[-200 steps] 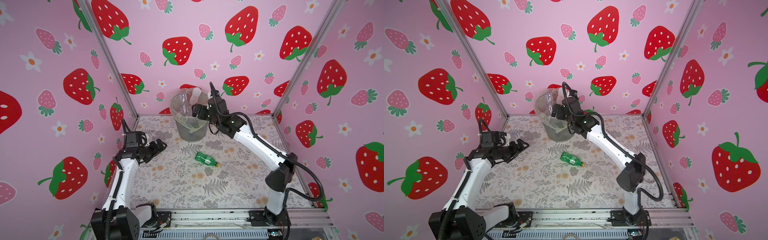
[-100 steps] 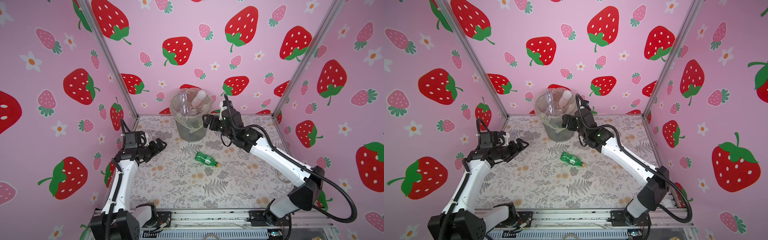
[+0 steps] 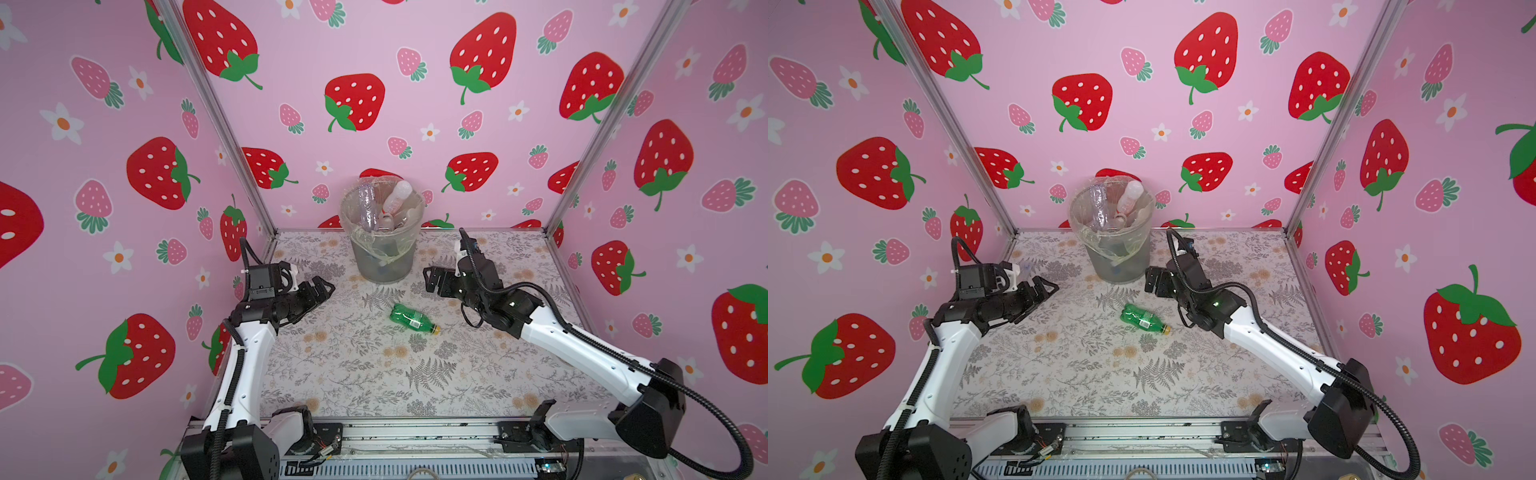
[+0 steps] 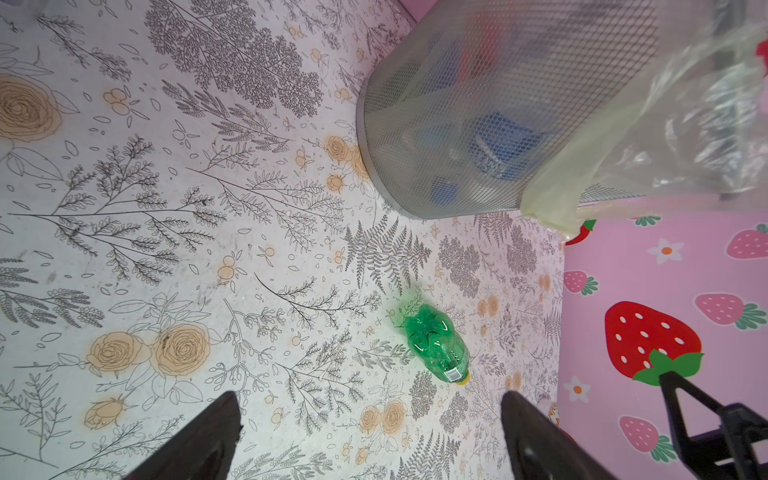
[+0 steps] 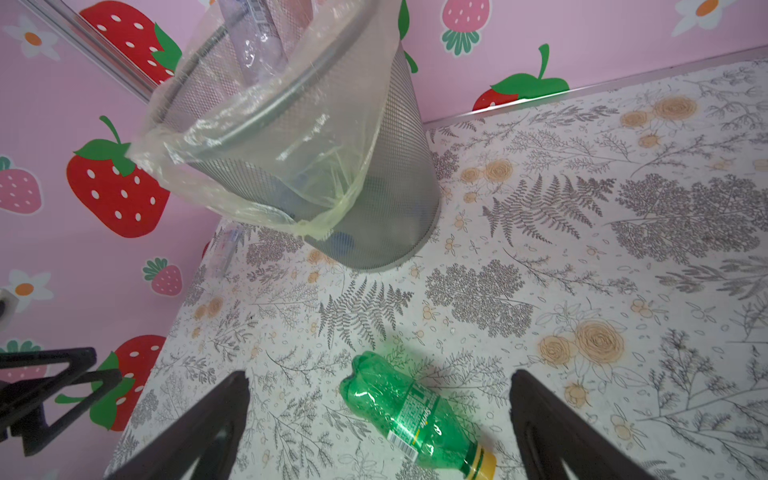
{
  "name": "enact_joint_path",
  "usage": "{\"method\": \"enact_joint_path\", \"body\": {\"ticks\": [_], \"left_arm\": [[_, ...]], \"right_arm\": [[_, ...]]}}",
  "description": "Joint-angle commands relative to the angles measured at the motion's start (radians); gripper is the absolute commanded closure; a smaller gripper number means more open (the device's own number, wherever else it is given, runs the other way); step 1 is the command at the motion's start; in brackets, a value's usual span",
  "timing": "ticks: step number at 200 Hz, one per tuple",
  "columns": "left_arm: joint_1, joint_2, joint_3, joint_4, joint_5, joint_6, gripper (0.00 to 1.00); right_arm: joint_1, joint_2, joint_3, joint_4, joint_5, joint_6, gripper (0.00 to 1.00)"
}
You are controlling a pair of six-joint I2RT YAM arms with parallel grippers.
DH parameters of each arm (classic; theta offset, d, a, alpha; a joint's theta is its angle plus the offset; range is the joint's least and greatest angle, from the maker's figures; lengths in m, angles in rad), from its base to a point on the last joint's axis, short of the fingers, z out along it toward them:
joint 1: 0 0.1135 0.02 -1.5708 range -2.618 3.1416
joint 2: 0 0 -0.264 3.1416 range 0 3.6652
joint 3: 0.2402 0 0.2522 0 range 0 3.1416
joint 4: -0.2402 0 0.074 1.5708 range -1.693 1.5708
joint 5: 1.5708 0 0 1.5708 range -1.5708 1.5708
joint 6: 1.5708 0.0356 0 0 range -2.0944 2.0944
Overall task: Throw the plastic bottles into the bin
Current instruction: 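Draw the right gripper back toward the green soda bottle, then lower the right gripper over the green Sprite bottle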
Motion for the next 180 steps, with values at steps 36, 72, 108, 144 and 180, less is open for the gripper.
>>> {"method": "enact_joint_path", "body": {"ticks": [36,72,108,144,180], "left_arm": [[0.005,0.000,-0.006,0.006,-0.005,0.003,0.01],[0.004,0.013,-0.001,-0.013,-0.043,0.000,0.01],[0.005,0.003,-0.018,-0.013,-0.034,-0.014,0.01],[0.004,-0.030,-0.109,-0.016,-0.012,-0.052,0.01],[0.004,-0.035,-0.119,-0.050,0.020,-0.046,0.01]], "right_arm": [[0.000,-0.077,-0.151,0.029,-0.028,-0.050,0.01],[-0.001,-0.068,-0.211,0.068,-0.083,-0.120,0.01],[0.003,-0.037,-0.246,0.095,-0.107,-0.187,0.01],[0.015,-0.010,-0.278,0.129,-0.108,-0.241,0.01],[0.073,0.017,-0.296,0.189,-0.051,-0.345,0.01]]}}
